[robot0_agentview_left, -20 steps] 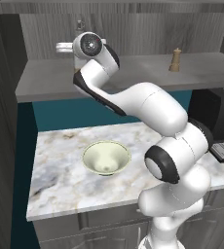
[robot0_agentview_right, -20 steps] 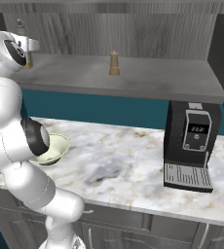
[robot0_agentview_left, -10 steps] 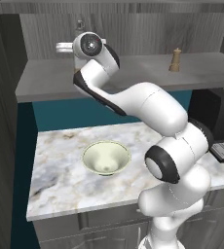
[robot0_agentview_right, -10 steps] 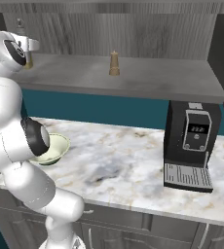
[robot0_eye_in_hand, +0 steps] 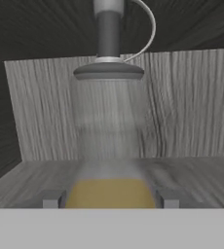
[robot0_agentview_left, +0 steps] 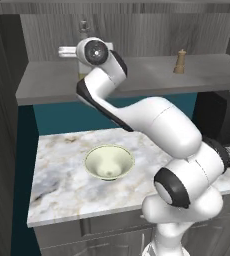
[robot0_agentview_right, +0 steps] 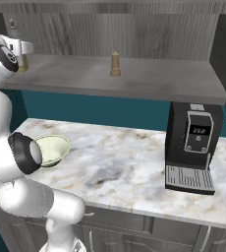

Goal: Retrieve the bottle and the shaker from the cabinet and place them next to the mixing bowl on the counter. Then add garlic from the fridge to the mixing bowl.

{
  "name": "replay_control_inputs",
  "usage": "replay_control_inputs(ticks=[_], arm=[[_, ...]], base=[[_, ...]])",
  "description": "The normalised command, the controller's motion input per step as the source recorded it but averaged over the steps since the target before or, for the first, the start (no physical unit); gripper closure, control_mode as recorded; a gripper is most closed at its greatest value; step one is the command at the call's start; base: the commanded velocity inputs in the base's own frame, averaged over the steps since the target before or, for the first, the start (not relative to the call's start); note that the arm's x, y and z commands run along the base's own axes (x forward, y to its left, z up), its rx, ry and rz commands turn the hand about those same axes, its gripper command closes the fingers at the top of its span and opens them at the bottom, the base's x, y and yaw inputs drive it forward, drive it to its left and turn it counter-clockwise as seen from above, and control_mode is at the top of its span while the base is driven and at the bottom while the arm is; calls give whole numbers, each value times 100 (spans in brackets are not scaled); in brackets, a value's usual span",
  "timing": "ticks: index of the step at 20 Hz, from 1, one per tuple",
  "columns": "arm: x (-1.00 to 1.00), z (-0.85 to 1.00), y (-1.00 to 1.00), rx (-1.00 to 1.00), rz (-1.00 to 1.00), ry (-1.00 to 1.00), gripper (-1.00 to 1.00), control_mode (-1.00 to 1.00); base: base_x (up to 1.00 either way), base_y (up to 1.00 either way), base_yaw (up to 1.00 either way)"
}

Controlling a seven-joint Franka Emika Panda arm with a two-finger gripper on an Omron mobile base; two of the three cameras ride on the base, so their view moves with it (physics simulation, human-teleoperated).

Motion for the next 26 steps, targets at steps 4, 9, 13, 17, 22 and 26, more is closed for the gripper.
replay_control_inputs(ticks=[4,9,13,17,22,26], arm=[[-81,0,-72,0,8,-4,100,-100],[-99,0,-94,0,12,-2,100,-100],[-100,0,-100,2,12,0,100,-100],[-100,0,-100,2,13,0,100,-100],[-99,-3,-88,2,21,10,100,-100],[-87,-45,-65,0,25,14,100,-100]], base=[[0,0,0],[0,0,0],[0,0,0],[0,0,0],[0,0,0],[0,0,0]])
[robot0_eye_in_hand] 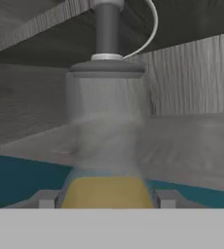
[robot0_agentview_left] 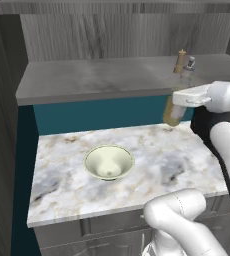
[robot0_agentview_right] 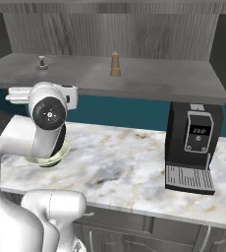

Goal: Retrieve the bottle and the shaker from the cabinet and place them next to the mixing bowl on the counter. Then add garlic from the fridge to the mixing bowl.

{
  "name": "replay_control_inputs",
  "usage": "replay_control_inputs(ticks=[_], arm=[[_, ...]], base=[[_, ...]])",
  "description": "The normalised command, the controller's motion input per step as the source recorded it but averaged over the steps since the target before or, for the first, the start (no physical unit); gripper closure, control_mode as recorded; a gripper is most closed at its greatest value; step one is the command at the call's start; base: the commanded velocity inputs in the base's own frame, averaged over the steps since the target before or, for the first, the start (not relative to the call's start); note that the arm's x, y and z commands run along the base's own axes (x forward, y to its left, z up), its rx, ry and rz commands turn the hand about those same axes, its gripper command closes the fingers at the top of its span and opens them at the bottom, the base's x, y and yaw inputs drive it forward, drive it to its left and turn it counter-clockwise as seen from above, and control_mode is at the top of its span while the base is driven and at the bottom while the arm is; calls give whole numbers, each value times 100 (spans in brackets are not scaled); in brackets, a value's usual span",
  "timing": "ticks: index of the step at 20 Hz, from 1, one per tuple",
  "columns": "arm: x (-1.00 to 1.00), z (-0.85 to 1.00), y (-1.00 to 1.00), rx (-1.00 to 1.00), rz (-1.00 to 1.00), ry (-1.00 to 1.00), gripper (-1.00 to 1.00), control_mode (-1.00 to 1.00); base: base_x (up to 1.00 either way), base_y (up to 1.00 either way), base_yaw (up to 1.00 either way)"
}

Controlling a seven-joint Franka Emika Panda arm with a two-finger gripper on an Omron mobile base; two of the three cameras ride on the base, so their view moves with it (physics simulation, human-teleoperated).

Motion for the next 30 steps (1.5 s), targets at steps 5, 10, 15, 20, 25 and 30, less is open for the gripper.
replay_control_inputs(ticks=[5,10,15,20,25,30], arm=[[-34,-91,-49,-1,32,4,100,-100],[6,-99,-27,0,30,0,100,-100],[61,-79,-1,-1,29,0,100,-100],[55,-70,-1,-2,24,-7,100,-100],[67,-70,-4,-1,16,-3,100,-100],[87,-57,0,0,12,0,100,-100]], base=[[0,0,0],[0,0,0],[0,0,0],[0,0,0],[0,0,0],[0,0,0]])
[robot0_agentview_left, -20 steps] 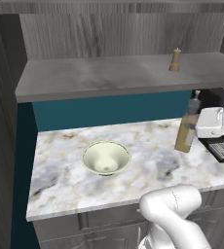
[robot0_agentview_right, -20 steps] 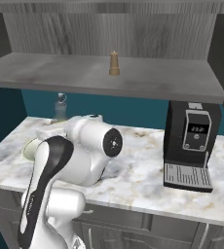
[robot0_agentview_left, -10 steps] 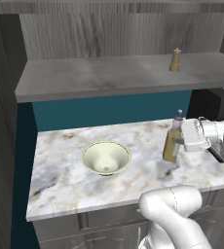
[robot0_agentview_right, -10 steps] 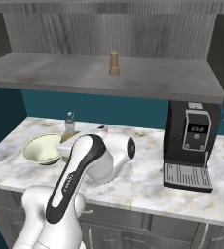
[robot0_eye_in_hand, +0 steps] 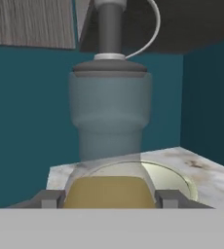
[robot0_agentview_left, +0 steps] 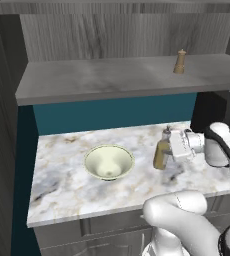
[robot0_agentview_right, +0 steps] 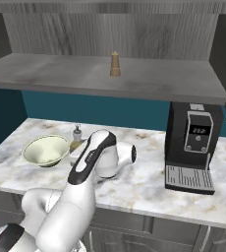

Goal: Retrieve the bottle and the shaker from the cabinet and place them next to the mixing bowl on the counter. Then add garlic from the fridge to the mixing bowl.

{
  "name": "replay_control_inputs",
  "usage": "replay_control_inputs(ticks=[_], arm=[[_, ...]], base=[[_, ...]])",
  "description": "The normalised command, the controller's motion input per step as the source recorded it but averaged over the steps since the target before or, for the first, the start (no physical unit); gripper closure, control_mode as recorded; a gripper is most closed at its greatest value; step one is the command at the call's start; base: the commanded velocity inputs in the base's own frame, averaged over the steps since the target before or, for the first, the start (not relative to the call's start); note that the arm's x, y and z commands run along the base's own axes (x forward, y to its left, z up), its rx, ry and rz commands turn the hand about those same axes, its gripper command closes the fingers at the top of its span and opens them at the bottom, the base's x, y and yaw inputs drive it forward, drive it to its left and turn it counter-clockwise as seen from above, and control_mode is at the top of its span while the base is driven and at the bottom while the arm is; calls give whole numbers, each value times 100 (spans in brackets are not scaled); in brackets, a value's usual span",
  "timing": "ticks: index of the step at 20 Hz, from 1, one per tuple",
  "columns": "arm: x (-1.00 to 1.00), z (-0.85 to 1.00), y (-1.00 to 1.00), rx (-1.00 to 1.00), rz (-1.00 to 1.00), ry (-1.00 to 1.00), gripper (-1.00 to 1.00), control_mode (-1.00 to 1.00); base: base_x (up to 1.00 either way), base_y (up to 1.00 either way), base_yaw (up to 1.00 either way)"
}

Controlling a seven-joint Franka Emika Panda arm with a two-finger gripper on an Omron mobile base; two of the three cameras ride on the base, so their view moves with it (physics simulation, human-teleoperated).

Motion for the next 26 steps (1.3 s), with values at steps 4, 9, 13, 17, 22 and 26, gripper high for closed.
replay_control_inputs(ticks=[4,9,13,17,22,26], arm=[[89,-52,0,-2,7,0,100,-100],[73,-29,0,0,6,-1,100,-100],[52,-12,0,0,4,0,100,-100],[39,-16,2,0,2,0,100,-100],[21,-19,19,0,0,0,100,-100],[16,-19,19,0,0,0,100,-100]], base=[[0,0,0],[0,0,0],[0,0,0],[0,0,0],[0,0,0],[0,0,0]])
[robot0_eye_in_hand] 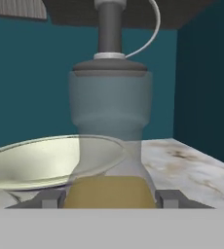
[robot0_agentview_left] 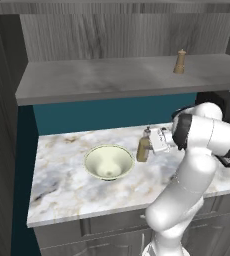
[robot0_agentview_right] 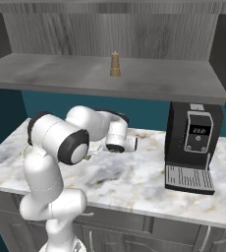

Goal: Retrieve the bottle and the shaker from the cabinet and place them next to the mixing bowl on the counter. Then add garlic from the fridge to the mixing bowl.

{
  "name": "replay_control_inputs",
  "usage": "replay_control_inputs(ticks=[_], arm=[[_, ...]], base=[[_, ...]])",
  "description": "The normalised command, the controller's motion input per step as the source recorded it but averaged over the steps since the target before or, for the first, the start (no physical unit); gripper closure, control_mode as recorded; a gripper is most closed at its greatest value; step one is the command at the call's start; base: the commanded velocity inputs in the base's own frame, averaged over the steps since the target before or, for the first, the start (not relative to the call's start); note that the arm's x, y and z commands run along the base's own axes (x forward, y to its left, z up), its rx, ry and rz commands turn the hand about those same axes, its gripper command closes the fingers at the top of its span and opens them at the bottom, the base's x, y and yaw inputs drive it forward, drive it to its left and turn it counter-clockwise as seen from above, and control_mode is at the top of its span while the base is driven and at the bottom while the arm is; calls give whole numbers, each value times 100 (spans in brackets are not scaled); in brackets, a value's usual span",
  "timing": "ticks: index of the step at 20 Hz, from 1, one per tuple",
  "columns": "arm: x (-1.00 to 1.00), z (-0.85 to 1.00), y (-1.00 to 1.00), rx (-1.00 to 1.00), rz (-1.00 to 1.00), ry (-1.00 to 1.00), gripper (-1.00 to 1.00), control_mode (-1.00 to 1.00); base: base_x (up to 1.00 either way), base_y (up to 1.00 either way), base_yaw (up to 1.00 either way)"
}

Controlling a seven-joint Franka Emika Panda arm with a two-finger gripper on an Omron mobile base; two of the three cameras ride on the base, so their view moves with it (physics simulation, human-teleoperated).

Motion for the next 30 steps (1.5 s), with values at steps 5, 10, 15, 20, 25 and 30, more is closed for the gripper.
replay_control_inputs(ticks=[5,10,15,20,25,30], arm=[[19,-23,14,-1,0,0,100,-100],[16,-14,17,-7,0,0,100,-100],[12,-5,17,-4,0,1,100,-100],[0,0,15,0,-1,0,100,-100],[0,0,6,0,0,0,100,-100],[0,0,0,0,0,0,-100,-100]], base=[[0,0,0],[0,0,0],[0,0,0],[0,0,0],[0,0,0],[0,0,0]])
